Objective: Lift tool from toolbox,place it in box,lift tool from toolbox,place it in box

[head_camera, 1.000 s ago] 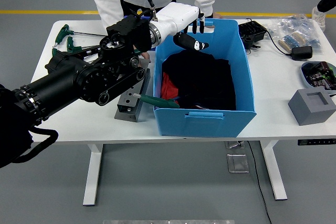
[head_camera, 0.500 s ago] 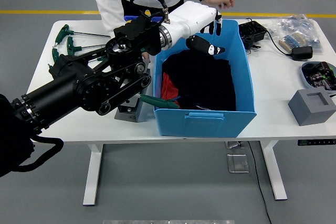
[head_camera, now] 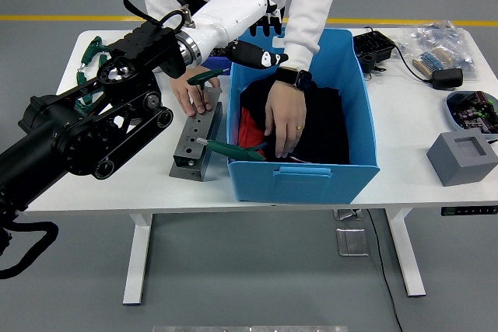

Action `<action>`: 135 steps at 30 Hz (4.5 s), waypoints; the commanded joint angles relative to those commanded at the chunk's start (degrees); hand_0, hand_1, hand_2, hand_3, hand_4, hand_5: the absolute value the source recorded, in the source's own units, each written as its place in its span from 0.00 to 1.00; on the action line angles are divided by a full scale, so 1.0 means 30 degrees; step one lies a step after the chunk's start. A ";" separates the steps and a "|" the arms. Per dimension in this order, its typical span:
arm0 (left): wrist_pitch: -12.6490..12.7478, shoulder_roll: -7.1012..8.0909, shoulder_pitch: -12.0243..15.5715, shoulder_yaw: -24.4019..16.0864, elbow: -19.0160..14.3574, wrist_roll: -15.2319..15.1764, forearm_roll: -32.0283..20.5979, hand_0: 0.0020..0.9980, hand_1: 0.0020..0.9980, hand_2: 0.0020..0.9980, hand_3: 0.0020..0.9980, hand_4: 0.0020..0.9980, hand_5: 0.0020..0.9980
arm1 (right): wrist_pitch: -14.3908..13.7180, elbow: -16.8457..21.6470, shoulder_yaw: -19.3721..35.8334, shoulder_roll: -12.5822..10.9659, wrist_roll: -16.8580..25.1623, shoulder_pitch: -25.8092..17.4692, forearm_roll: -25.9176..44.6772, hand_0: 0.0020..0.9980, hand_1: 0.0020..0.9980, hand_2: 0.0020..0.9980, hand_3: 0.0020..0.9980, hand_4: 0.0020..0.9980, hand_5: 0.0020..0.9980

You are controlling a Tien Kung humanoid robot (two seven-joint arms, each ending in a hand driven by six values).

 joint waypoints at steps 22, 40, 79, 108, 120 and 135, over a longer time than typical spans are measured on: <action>-0.1622 0.0760 0.1221 -0.1246 0.1411 0.0557 0.0582 0.32 0.45 0.55 0.66 0.84 0.57 | -0.0041 0.0000 0.0151 0.0126 -0.0046 -0.0025 -0.0075 0.69 0.67 0.74 0.58 0.85 0.64; 0.1751 0.0858 0.2828 -0.3107 0.1314 0.3823 -0.2579 0.26 0.36 0.50 0.66 0.85 0.61 | -0.0047 0.0000 0.0090 0.0151 -0.0019 -0.0068 0.0102 0.69 0.66 0.74 0.58 0.84 0.64; 0.7305 0.0486 0.5816 -0.3009 0.1023 0.5802 -3.1658 0.22 0.31 0.57 0.85 0.78 0.87 | -0.0088 0.0000 0.0145 0.0207 -0.0010 -0.0064 0.0207 0.69 0.66 0.74 0.58 0.84 0.64; 0.6543 -0.0317 0.4934 -0.1610 0.3285 0.3815 -3.3503 0.22 0.32 0.58 0.86 0.81 0.95 | -0.0092 0.0000 -0.0428 0.0171 0.0063 0.0034 0.0734 0.68 0.66 0.74 0.58 0.84 0.64; 0.6463 -0.0576 0.4559 -0.1085 0.3964 0.3053 -3.4076 0.22 0.32 0.59 0.87 0.82 0.96 | -0.0093 0.0000 -0.0579 0.0142 0.0046 0.0098 0.0764 0.68 0.66 0.74 0.58 0.84 0.64; 0.6479 -0.0982 0.3987 -0.0800 0.4476 0.2724 -3.4509 0.22 0.33 0.59 0.87 0.83 0.97 | -0.0049 0.0000 -0.0851 0.0088 -0.0019 0.0181 0.0740 0.68 0.66 0.74 0.58 0.84 0.64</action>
